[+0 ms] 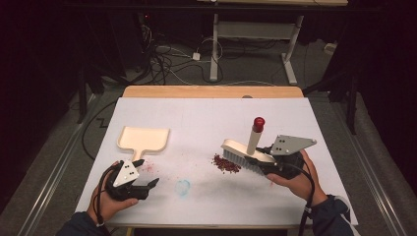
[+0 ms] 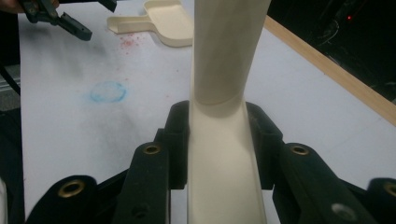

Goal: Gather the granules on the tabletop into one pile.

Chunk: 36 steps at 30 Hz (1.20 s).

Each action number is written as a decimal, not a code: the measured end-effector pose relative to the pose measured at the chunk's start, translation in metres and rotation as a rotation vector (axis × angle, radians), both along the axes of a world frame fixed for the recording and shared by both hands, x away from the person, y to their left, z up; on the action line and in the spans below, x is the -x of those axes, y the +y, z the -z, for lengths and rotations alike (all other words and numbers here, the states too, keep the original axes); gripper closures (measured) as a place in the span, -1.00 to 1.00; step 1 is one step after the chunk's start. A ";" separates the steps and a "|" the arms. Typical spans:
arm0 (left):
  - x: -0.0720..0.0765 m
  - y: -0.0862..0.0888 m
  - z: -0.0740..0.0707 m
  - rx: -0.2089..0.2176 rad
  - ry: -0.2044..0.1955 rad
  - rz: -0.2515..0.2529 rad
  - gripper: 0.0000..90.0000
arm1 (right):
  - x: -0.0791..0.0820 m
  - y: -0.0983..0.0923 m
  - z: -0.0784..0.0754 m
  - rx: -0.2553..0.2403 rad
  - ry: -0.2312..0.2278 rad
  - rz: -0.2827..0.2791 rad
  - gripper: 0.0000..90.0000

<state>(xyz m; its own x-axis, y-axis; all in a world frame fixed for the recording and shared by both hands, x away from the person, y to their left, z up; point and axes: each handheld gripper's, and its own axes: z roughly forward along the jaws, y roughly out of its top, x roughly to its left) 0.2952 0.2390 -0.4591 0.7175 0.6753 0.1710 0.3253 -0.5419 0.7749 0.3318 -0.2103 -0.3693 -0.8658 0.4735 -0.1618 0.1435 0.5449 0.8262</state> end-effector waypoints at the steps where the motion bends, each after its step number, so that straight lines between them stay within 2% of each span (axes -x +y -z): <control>1: 0.000 0.000 0.000 -0.001 -0.001 0.000 -0.55 | 0.003 -0.004 0.000 0.005 0.003 0.008 0.50; 14: 0.000 -0.001 0.000 -0.008 0.000 -0.002 -0.55 | 0.031 -0.047 0.010 0.071 0.038 0.105 0.50; 23: -0.001 -0.002 0.001 -0.020 -0.008 0.003 -0.55 | 0.040 -0.073 0.016 0.127 0.091 0.087 0.50; 26: 0.000 -0.003 0.001 -0.016 0.007 0.001 -0.55 | 0.041 -0.078 0.017 0.144 0.116 0.072 0.50; 29: -0.001 -0.003 0.001 -0.015 0.010 0.002 -0.55 | 0.038 -0.083 0.020 0.143 0.160 0.032 0.49; 32: -0.001 -0.003 0.001 -0.014 0.010 0.002 -0.55 | 0.034 -0.087 0.020 0.182 0.176 0.031 0.49; 36: -0.001 -0.003 0.002 -0.013 0.015 0.003 -0.55 | 0.025 -0.094 0.020 0.175 0.200 0.026 0.49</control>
<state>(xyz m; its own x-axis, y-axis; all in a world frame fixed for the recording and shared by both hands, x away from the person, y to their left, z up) 0.2967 0.2360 -0.4609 0.7219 0.6709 0.1694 0.3350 -0.5530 0.7629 0.3073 -0.3040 -0.3898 -0.8768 0.4758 -0.0702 0.3101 0.6708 0.6737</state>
